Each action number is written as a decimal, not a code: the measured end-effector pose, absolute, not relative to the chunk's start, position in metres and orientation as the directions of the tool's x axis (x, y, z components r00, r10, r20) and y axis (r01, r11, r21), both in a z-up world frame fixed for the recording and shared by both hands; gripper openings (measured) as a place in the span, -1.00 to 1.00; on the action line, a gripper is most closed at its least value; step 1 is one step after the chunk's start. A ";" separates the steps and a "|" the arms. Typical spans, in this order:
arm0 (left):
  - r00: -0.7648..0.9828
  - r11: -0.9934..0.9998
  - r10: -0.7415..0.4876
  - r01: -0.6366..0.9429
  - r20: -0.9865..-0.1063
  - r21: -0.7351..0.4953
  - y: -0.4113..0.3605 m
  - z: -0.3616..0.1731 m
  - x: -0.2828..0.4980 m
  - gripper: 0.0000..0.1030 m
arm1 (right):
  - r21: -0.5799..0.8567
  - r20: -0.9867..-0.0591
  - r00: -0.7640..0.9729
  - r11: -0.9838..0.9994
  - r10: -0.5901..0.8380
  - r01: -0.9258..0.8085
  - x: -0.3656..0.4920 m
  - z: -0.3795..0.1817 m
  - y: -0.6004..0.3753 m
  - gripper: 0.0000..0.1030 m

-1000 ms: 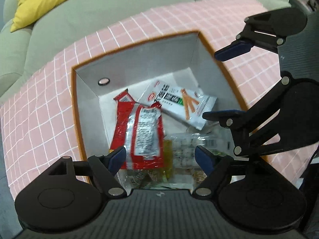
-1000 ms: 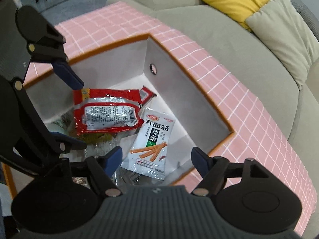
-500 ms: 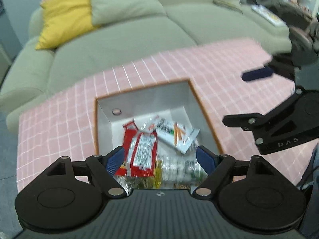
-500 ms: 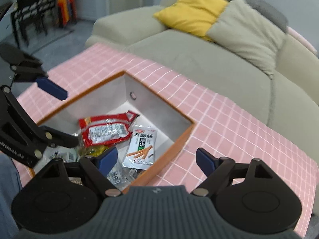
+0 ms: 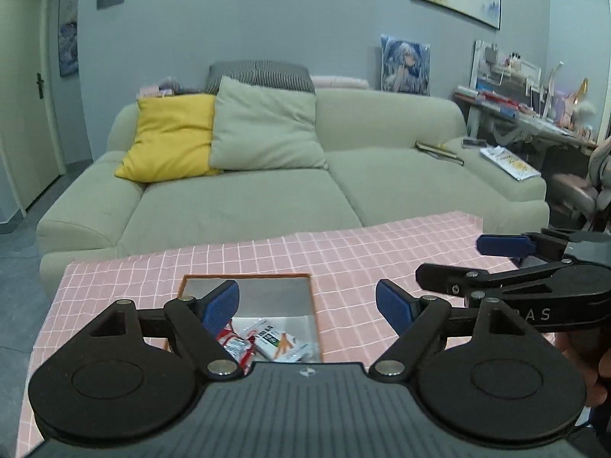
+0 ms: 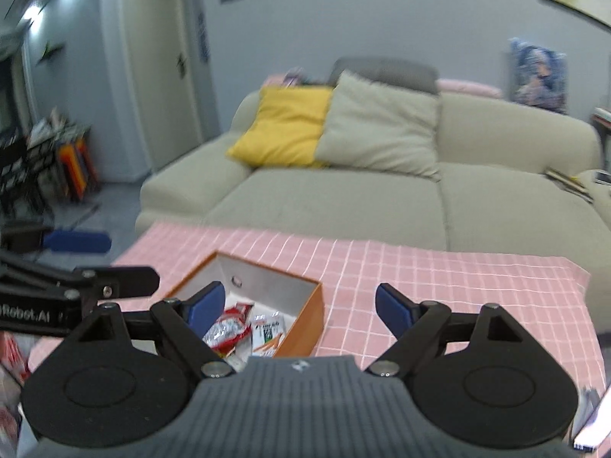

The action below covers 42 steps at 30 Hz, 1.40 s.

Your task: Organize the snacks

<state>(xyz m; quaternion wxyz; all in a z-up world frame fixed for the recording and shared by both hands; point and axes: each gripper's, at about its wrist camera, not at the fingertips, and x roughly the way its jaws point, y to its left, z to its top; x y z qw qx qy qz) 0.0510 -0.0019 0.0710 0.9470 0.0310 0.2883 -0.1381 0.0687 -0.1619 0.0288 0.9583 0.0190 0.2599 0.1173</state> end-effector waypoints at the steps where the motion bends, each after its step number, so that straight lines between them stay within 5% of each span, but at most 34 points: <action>1: 0.799 0.961 -0.239 0.276 -0.552 -0.016 -0.004 0.071 0.045 0.85 | 0.100 -0.481 0.849 0.976 0.217 -0.193 0.059 0.029 -0.165 0.67; 15: 0.835 0.982 -0.181 0.178 -0.520 -0.056 -0.017 0.038 -0.012 0.85 | 0.019 -0.437 0.899 1.000 0.026 -0.019 -0.027 -0.004 -0.167 0.77; 30: 0.776 0.993 -0.117 0.094 -0.619 -0.069 -0.004 -0.001 -0.009 0.85 | 0.044 -0.540 0.841 0.999 -0.002 0.031 -0.025 -0.042 -0.173 0.86; 42: 0.762 0.994 -0.108 0.086 -0.639 -0.066 -0.007 -0.005 -0.008 0.85 | 0.032 -0.536 0.844 0.999 -0.011 0.033 -0.026 -0.044 -0.169 0.86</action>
